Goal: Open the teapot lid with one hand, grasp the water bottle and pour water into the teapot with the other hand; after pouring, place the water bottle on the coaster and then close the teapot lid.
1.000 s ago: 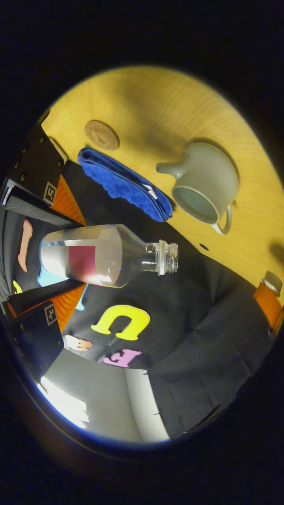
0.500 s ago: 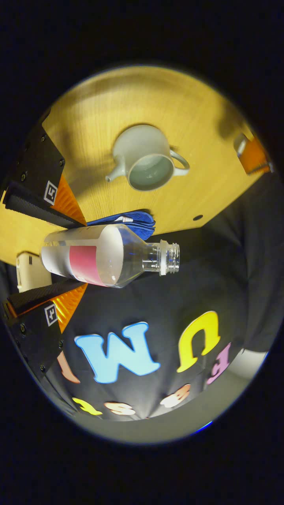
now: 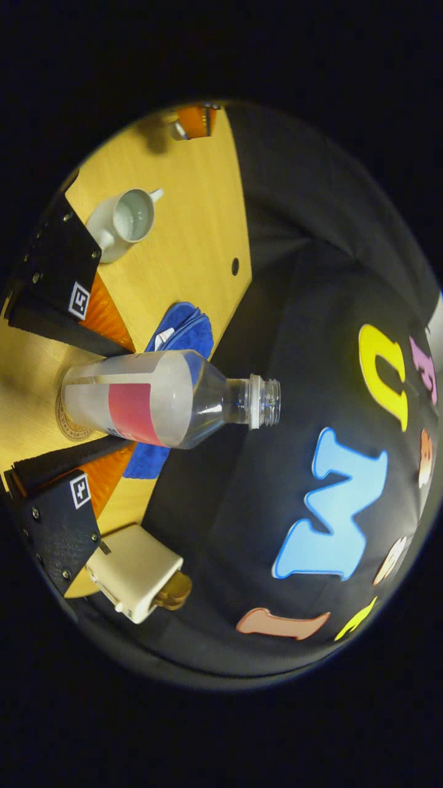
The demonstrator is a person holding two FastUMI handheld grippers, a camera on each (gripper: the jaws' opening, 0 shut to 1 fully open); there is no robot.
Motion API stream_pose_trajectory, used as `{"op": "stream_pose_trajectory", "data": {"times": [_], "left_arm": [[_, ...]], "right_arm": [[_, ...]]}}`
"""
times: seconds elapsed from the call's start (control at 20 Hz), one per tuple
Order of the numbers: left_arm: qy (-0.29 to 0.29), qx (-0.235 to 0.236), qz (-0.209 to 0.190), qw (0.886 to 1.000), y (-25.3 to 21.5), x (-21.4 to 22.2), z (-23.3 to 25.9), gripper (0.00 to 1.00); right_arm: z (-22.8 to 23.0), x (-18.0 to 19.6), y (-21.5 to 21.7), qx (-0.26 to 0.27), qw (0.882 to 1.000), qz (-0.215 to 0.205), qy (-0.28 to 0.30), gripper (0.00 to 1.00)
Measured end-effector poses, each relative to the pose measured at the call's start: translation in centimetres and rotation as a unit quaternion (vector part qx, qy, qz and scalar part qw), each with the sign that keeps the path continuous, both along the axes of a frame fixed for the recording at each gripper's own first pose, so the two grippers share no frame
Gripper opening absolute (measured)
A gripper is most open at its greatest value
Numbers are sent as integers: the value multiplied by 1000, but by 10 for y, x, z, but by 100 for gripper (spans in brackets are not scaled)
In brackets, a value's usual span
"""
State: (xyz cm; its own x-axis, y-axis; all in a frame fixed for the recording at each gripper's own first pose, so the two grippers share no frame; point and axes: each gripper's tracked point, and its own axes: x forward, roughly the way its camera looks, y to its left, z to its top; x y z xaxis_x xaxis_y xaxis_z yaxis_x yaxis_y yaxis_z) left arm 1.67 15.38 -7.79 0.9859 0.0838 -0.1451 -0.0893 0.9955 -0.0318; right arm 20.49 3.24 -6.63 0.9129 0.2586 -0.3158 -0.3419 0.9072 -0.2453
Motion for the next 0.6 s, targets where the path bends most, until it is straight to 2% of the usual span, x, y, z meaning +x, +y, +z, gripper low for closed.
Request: {"op": "stream_pose_trajectory", "data": {"times": [0.3,0.4,0.45,0.6], "left_arm": [[-3,2,3,1000,0,0,0,8],[-4,2,2,1000,0,-1,1,9],[-4,2,2,1000,0,-2,2,8],[-4,3,2,1000,0,-1,1,8]], "right_arm": [[-12,19,-12,99,994,-36,26,76],[-16,20,-13,95,994,-46,28,72],[-16,21,-12,93,994,-47,25,76],[-17,21,-13,84,995,-50,12,76]]}}
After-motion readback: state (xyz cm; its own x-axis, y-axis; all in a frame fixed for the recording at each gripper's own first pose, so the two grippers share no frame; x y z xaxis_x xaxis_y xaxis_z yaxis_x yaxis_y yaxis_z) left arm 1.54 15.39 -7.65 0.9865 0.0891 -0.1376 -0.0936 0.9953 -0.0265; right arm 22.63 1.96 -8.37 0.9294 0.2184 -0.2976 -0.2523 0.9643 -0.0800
